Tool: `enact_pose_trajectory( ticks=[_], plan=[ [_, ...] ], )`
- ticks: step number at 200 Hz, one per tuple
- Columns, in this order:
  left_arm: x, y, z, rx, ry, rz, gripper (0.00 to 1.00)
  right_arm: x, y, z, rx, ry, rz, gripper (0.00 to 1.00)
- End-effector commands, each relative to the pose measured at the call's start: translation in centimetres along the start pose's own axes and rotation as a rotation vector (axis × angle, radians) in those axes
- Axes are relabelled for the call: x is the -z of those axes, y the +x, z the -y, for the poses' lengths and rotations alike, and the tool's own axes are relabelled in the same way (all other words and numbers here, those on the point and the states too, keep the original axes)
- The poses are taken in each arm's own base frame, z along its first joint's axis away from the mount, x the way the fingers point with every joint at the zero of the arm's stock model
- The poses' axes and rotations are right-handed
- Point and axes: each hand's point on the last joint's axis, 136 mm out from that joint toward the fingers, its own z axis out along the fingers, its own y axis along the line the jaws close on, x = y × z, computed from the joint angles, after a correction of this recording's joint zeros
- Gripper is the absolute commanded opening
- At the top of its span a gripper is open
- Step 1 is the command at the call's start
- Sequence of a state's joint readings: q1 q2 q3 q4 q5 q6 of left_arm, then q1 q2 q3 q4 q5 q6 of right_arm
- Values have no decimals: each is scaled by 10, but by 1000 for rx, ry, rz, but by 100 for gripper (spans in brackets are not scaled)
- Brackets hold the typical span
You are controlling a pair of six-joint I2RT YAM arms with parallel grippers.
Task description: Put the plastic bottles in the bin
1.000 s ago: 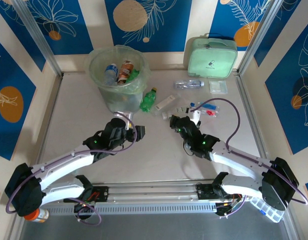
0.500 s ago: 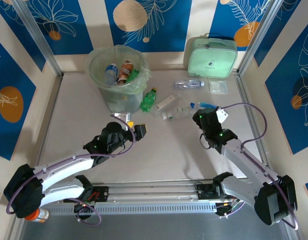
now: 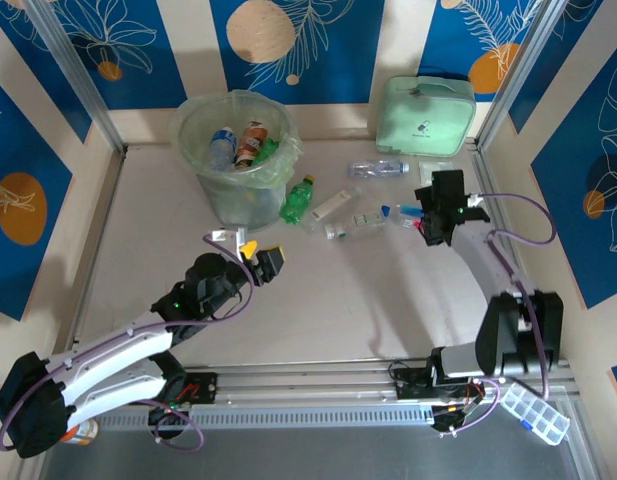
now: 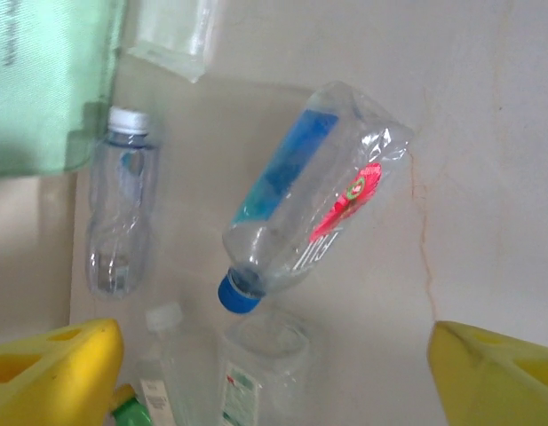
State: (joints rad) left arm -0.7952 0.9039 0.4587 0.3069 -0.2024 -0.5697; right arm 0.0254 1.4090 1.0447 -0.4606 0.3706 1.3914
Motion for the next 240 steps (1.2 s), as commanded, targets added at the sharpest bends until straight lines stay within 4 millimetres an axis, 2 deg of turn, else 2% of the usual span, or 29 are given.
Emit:
enact_pose_trajectory(
  ticks=[1,22,50,73,114,190,227,240],
  plan=[
    [5,-7,-1,-13,-10,41,78,-17,10,1,-147,87,-146,93],
    [7,-10,-2,-18,-14,49,77,-35,8,-3,-217,132,-182,98],
    [8,-10,-3,-16,-16,54,77,-60,13,3,-312,217,-228,98],
    [6,-9,-2,-16,-17,46,77,-76,15,12,-357,301,-251,96],
    [5,-8,-2,-18,-19,42,77,-103,19,28,-430,345,-281,89],
    [3,-7,-3,-27,-24,40,77,-116,13,43,-471,341,-274,67],
    [2,-6,-3,-35,-24,37,77,-114,12,38,-495,285,-300,50],
    [-1,-4,-1,-37,-15,25,77,-107,8,33,-492,258,-294,47]
  ],
)
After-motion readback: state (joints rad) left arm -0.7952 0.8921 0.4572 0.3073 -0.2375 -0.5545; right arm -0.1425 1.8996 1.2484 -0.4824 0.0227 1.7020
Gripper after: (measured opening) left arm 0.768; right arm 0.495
